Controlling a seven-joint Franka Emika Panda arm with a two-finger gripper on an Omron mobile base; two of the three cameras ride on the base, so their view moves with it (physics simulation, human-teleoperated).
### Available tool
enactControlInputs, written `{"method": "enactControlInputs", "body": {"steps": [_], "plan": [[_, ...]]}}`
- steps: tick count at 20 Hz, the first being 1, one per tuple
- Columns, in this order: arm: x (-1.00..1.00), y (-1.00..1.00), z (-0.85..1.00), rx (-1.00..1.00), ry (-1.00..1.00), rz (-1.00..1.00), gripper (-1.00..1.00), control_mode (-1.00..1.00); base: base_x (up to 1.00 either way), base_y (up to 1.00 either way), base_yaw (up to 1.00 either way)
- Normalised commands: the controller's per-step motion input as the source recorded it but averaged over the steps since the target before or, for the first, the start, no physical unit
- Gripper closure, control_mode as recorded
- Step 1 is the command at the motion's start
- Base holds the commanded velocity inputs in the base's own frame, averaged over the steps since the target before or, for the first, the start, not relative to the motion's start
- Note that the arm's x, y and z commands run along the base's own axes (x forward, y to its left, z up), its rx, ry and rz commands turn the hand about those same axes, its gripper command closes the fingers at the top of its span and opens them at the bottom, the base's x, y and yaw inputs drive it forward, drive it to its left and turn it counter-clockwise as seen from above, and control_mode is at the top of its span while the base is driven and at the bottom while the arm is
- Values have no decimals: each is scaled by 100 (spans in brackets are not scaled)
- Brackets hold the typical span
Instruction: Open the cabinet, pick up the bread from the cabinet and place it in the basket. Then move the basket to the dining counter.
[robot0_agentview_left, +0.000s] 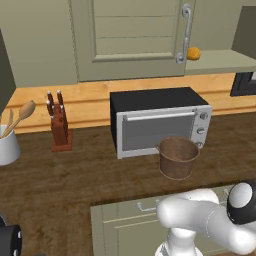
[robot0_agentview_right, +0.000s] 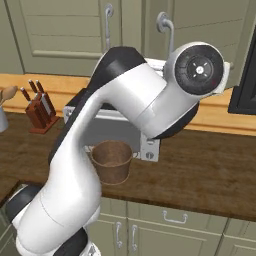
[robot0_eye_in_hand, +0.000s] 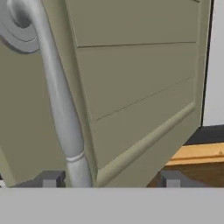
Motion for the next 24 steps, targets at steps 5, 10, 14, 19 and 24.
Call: {"method": "enactControlInputs", "body": {"steps": [5, 10, 14, 19, 24], "plan": [[-42, 25, 0, -14, 9, -31, -100, -100, 0, 0, 0], [-3, 85, 0, -25, 27, -38, -100, -100, 0, 0, 0], [-33, 88, 0, -31, 5, -33, -100, -100, 0, 0, 0], [-5, 69, 0, -37, 20, -22, -100, -100, 0, 0, 0], [45, 64, 0, -50, 31, -23, -100, -100, 0, 0, 0]]}}
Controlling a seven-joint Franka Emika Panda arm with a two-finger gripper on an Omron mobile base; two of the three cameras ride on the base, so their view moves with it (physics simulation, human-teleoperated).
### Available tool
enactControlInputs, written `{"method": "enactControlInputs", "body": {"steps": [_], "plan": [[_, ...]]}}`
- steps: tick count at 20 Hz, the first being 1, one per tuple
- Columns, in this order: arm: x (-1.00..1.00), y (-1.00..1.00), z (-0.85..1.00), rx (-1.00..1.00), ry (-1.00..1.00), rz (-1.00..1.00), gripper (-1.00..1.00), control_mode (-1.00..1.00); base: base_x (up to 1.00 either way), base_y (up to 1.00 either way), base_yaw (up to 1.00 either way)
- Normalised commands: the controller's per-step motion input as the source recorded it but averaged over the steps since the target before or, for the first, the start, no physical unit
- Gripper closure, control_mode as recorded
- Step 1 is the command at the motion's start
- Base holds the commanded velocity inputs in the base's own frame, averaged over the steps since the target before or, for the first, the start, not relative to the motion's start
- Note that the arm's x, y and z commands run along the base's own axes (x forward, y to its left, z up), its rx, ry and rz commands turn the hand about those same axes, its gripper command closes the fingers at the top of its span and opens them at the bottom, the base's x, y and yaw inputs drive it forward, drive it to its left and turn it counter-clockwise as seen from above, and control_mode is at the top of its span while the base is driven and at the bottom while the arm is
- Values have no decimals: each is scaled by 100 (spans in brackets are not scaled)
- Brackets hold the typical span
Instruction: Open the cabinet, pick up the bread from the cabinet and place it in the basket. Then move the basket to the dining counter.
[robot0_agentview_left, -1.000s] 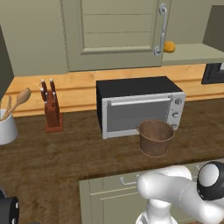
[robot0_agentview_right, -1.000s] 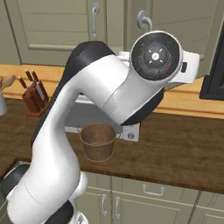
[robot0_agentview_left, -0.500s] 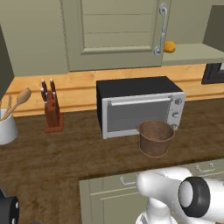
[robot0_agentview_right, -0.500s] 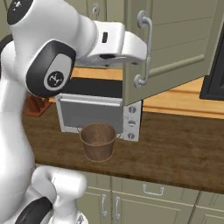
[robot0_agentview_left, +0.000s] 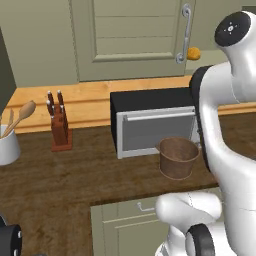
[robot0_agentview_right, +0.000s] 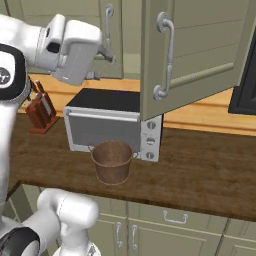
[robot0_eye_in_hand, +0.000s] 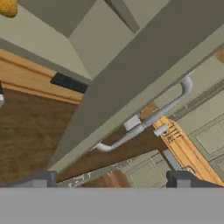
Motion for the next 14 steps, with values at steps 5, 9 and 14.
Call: {"method": "enactControlInputs", "body": {"steps": [5, 9, 14], "plan": [[83, 20, 0, -40, 35, -16, -100, -100, 0, 0, 0], [70, -47, -5, -4, 38, -18, -100, -100, 0, 0, 0], [37, -85, -5, 3, 23, -16, -100, -100, 0, 0, 0]]}}
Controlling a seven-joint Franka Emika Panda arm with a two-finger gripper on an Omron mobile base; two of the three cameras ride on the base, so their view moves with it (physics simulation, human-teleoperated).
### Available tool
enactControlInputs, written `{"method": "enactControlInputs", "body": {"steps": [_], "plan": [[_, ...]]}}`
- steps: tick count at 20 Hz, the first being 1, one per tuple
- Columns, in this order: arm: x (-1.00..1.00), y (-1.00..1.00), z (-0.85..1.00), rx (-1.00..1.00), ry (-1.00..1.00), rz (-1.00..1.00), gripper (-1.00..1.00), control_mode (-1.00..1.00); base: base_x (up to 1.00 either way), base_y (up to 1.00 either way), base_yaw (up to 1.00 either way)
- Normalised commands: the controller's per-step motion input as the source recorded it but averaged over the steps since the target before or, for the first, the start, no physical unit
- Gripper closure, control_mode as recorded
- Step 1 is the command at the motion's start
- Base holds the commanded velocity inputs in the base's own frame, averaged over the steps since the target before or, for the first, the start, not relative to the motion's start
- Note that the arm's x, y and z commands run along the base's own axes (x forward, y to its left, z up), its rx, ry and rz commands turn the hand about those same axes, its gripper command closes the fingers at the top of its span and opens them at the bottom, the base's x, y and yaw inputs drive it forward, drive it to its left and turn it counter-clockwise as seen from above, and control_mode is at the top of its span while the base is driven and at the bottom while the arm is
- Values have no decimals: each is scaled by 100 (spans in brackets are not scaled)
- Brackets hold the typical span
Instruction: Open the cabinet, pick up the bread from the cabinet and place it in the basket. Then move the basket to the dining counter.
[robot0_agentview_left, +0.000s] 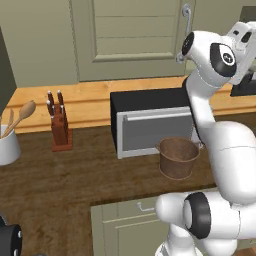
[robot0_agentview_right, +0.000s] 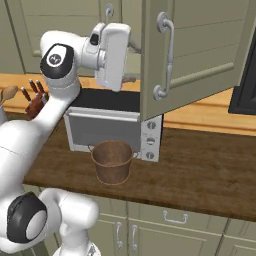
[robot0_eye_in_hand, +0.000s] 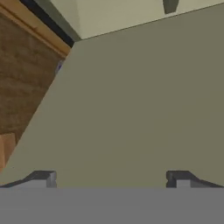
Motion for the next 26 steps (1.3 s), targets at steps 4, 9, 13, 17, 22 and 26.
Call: {"method": "enactControlInputs", "body": {"steps": [4, 9, 13, 17, 22, 26], "plan": [[3, -97, 0, 4, 15, -17, -100, -100, 0, 0, 0], [-46, -100, 0, 7, 7, -21, -100, -100, 0, 0, 0], [-24, -100, -4, 22, 1, -2, -100, -100, 0, 0, 0], [0, -92, 0, 21, 0, 17, -100, -100, 0, 0, 0], [0, -86, 0, 19, -3, 18, -100, -100, 0, 0, 0], [1, -13, -7, 14, 0, 6, -100, -100, 0, 0, 0]]}}
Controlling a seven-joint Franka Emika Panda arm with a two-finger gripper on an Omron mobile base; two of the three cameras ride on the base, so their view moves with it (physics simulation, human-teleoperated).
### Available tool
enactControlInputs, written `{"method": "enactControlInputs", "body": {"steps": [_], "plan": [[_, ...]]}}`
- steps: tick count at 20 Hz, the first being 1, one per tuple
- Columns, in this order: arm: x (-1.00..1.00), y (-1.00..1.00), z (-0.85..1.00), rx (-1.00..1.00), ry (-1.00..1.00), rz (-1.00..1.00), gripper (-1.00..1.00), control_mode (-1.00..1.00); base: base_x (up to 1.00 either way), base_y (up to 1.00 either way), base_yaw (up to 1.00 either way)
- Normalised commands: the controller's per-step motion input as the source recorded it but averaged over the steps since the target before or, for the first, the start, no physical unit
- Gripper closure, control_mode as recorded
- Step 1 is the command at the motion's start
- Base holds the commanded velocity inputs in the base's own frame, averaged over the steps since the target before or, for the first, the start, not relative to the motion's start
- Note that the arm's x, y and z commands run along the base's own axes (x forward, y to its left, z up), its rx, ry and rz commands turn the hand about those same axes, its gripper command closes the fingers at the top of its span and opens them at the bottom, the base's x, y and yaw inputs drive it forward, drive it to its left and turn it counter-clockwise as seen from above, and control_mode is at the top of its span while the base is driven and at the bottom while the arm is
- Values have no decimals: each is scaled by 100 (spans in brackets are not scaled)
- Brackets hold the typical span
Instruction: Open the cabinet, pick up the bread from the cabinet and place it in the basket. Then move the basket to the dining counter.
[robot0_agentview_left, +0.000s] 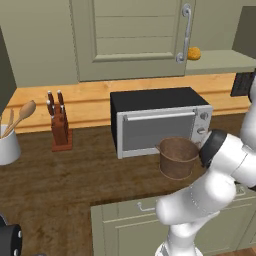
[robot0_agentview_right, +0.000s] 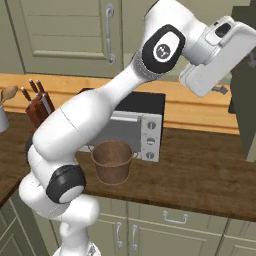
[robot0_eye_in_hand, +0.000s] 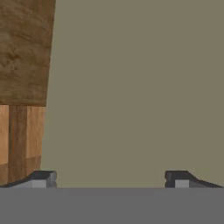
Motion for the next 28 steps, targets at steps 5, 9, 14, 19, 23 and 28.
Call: {"method": "enactControlInputs", "body": {"steps": [5, 9, 14, 19, 23, 28], "plan": [[1, 95, -38, 2, -1, -5, -100, -100, 0, 0, 0], [1, 100, -79, 15, 0, 0, -100, -100, 0, 0, 0], [0, 100, -98, 23, -6, 0, -100, -100, 0, 0, 0], [13, 96, -45, 20, -13, 0, -100, -100, 0, 0, 0], [30, 71, -4, 30, -40, 0, -100, -100, 0, 0, 0], [60, 61, 13, 8, -47, -1, -100, -100, 0, 0, 0]]}}
